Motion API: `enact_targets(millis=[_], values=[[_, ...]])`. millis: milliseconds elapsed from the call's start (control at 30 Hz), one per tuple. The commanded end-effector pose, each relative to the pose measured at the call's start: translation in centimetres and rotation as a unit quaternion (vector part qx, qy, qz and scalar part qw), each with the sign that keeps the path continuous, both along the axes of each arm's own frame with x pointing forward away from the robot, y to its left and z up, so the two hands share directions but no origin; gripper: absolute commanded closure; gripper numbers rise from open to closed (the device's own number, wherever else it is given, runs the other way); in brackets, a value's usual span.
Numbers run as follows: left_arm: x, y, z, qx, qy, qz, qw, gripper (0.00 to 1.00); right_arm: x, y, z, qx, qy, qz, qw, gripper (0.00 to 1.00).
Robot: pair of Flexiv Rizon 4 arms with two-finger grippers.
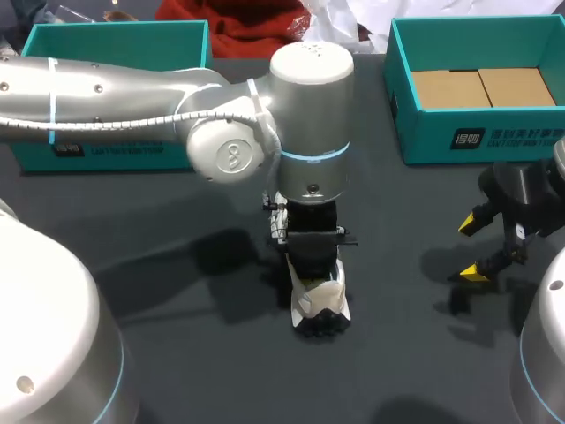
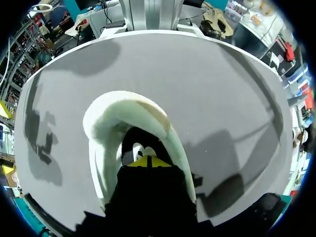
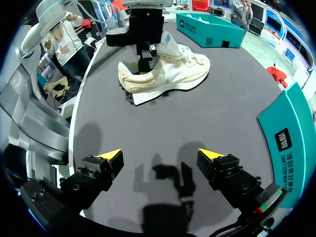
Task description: Take the shoe out of the shoebox, open the shoe tongue, remove and reinsert the insole, then place the shoe into the shoebox
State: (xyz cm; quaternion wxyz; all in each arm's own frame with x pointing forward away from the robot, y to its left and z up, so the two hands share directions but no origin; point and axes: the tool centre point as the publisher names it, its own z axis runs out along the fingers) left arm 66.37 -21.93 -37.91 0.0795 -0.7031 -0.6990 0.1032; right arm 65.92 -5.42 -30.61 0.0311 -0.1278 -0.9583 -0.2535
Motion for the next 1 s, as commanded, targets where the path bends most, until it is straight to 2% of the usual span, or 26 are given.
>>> enact_targets(millis=[33, 133, 300, 533, 667, 833, 1000], values=[[-0.1, 0.5, 2.1, 0.009, 0.003, -0.004, 1.0, 1.0, -0.2, 0.0, 0.0, -0.001, -0.002, -0.001, 1.0, 0.0], [-0.8, 0.2, 2.2, 0.019, -0.004, -0.019, 1.0, 1.0, -0.2, 0.0, 0.0, -0.001, -0.002, -0.001, 1.0, 0.0], [-1.6, 0.0, 0.0, 0.051, -0.032, -0.021, 0.998, 1.0, -0.2, 0.0, 0.0, -0.001, -0.002, -0.001, 1.0, 0.0], [-1.4, 1.2, -3.0, 0.072, -0.051, -0.018, 0.996, 1.0, -0.2, 0.0, 0.0, -0.001, -0.002, -0.001, 1.0, 0.0], [-1.0, 1.5, -4.0, 0.062, -0.048, 0.001, 0.997, 1.0, -0.2, 0.0, 0.0, -0.001, -0.002, -0.001, 1.0, 0.0], [-0.3, 1.1, -2.9, 0.016, -0.045, 0.038, 0.998, 1.0, -0.2, 0.0, 0.0, -0.001, -0.002, -0.001, 1.0, 0.0], [0.1, 0.6, 0.0, -0.025, -0.043, 0.05, 0.998, 1.0, -0.2, 0.0, 0.0, -0.001, -0.002, -0.001, 1.0, 0.0]])
